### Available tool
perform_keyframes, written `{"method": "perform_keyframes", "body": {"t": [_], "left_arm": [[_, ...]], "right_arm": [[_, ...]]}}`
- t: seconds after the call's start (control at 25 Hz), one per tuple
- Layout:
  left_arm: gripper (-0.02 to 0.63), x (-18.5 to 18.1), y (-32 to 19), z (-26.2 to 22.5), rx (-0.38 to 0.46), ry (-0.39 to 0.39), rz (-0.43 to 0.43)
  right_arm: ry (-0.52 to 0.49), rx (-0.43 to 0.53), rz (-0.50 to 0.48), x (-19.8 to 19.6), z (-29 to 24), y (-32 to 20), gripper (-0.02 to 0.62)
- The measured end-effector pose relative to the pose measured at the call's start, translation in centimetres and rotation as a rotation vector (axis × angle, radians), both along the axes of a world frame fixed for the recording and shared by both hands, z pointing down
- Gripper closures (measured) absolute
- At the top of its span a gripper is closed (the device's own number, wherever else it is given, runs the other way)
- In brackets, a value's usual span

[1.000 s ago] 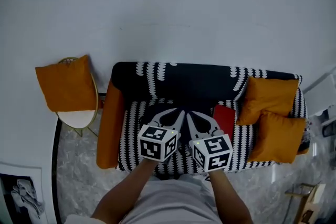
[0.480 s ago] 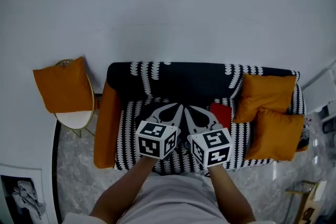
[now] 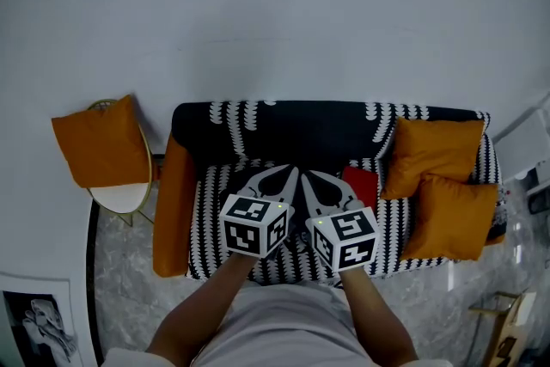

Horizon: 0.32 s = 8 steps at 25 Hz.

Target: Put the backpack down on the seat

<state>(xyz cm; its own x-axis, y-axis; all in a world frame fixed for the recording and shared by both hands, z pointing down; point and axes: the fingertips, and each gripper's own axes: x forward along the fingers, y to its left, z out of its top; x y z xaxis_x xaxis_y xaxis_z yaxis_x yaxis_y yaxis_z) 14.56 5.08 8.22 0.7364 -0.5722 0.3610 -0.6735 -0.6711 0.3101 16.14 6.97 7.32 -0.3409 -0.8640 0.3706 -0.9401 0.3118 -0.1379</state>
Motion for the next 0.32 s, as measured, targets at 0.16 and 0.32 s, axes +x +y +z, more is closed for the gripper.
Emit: {"method": "perform_keyframes", "body": {"t": [0.16, 0.32], "left_arm": [[0.601, 0.27, 0.0, 0.17, -0.001, -0.002, 0.007], [0.601, 0.38, 0.13, 0.35, -0.001, -0.005, 0.01]], "right_arm": [[0.004, -0.002, 0.004, 0.2, 0.15, -0.05, 0.594], [0.005, 0.0, 0.004, 0.19, 0.17, -0.01, 0.594]]}}
